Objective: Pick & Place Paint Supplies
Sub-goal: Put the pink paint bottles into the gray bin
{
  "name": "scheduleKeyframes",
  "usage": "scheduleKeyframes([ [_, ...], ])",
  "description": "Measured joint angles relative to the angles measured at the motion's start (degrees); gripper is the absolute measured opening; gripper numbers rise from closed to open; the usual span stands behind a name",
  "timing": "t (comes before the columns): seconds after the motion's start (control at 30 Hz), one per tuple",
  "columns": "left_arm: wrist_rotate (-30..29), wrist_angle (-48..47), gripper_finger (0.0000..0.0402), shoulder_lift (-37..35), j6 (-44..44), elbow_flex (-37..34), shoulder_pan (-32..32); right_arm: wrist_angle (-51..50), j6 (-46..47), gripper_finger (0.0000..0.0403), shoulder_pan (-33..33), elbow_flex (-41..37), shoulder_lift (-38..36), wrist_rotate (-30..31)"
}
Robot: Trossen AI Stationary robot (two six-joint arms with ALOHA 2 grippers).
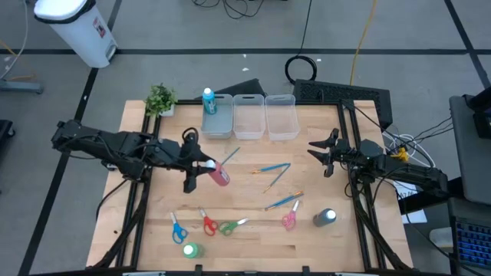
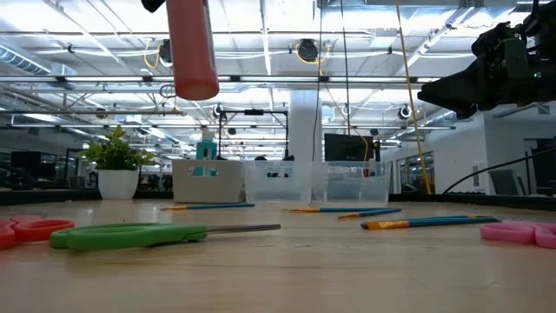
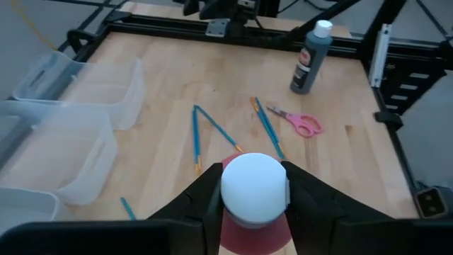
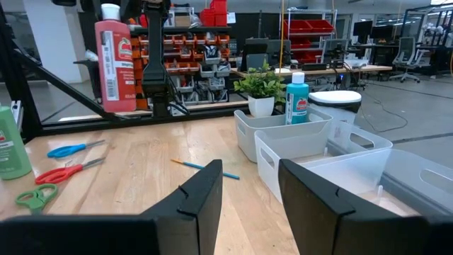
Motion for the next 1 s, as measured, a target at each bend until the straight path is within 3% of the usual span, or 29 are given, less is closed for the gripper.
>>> scheduleKeyframes([
  [0.23, -1.39, 0.06, 0.0144, 0.0, 0.18, 0.0, 0.0, 0.0, -0.01, 0.013, -0.01, 0.0, 0.0, 0.0],
  [0.5, -2.73, 0.08, 0.0123, 0.42, 2.28, -0.02, 1.58, 0.02, 0.0, 0.013, 0.01, 0.0, 0.0, 0.0],
  [0.73, -2.89, 0.24, 0.0149, 0.42, 2.35, -0.02, 4.45, 0.02, 0.0, 0.013, 0.02, 0.0, -0.02, 0.0],
  [1.0, -2.87, 0.03, 0.0122, 0.42, 3.24, -0.02, 8.38, 0.0, -0.01, 0.013, -0.01, 0.0, 0.0, 0.0],
])
